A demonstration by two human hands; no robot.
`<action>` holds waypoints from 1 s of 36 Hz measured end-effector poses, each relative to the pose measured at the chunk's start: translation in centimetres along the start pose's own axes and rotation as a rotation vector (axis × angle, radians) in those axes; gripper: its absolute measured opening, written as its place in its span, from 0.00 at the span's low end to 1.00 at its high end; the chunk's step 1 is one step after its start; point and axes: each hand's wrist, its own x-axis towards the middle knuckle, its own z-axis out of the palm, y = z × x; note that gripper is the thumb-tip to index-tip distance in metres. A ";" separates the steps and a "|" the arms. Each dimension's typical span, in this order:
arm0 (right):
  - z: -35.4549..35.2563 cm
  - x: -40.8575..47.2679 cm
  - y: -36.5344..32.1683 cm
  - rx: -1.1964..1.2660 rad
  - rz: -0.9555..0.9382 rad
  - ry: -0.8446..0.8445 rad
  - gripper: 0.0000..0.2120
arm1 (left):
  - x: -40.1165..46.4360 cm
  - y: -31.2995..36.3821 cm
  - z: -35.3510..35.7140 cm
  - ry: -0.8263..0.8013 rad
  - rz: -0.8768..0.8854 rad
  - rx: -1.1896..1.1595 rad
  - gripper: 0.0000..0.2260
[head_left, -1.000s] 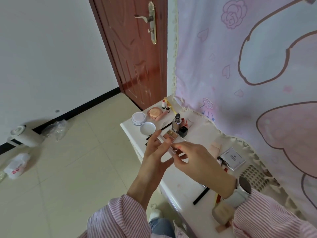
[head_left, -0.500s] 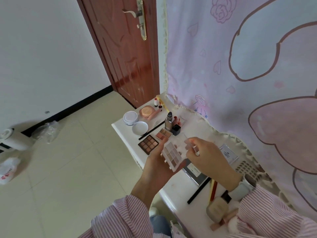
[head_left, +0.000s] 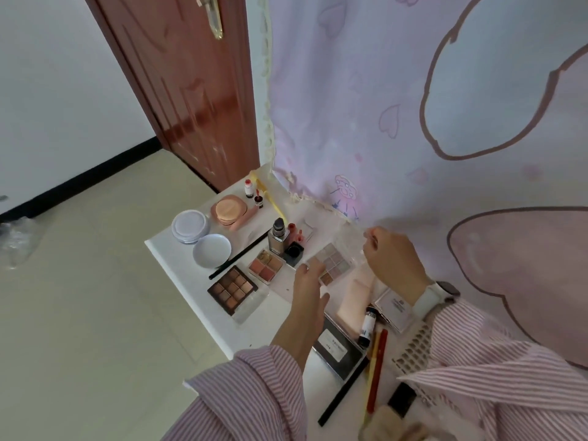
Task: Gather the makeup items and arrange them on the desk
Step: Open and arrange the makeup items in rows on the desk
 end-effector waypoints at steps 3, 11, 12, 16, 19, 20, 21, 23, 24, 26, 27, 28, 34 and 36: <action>1.0 2.0 0.2 -0.086 -0.022 -0.014 0.14 | 2.2 0.1 1.4 0.016 0.017 0.032 0.19; 2.9 5.3 1.1 -0.158 -0.066 0.014 0.12 | 5.1 0.6 3.1 0.028 0.043 0.220 0.21; 3.0 5.6 1.2 -0.169 -0.067 0.013 0.12 | 5.2 0.6 3.2 0.030 0.030 0.236 0.25; 3.2 6.3 1.7 -0.211 -0.065 0.004 0.11 | 5.4 0.4 3.5 0.020 0.023 0.244 0.28; 3.2 6.2 1.9 -0.193 -0.073 0.022 0.14 | 5.4 0.3 3.7 0.010 0.028 0.245 0.28; 3.2 6.0 1.9 -0.188 -0.080 0.033 0.16 | 5.4 0.2 3.7 0.002 0.030 0.234 0.29; 3.2 5.7 2.0 -0.182 -0.090 0.051 0.18 | 5.3 0.1 3.8 -0.006 0.030 0.224 0.29; 3.4 4.9 2.1 -0.161 -0.123 0.095 0.21 | 5.3 0.1 4.0 -0.019 0.035 0.211 0.30; 3.4 4.4 2.1 -0.149 -0.138 0.116 0.21 | 5.2 0.1 4.0 -0.023 0.038 0.213 0.30; 3.2 3.2 2.0 -0.134 -0.144 0.121 0.23 | 5.1 0.1 3.9 -0.022 0.048 0.230 0.27; 3.0 2.6 1.9 -0.130 -0.147 0.100 0.24 | 5.0 0.1 3.7 -0.015 0.055 0.248 0.25; 2.9 1.9 1.9 -0.126 -0.153 0.069 0.25 | 4.9 0.2 3.5 -0.009 0.061 0.267 0.24; 3.1 -2.5 2.9 -0.078 -0.217 0.014 0.16 | 2.4 0.1 1.7 0.008 0.200 0.468 0.20; 3.6 -4.0 3.3 -0.042 -0.249 0.065 0.13 | 0.9 -0.2 0.7 0.007 0.275 0.568 0.16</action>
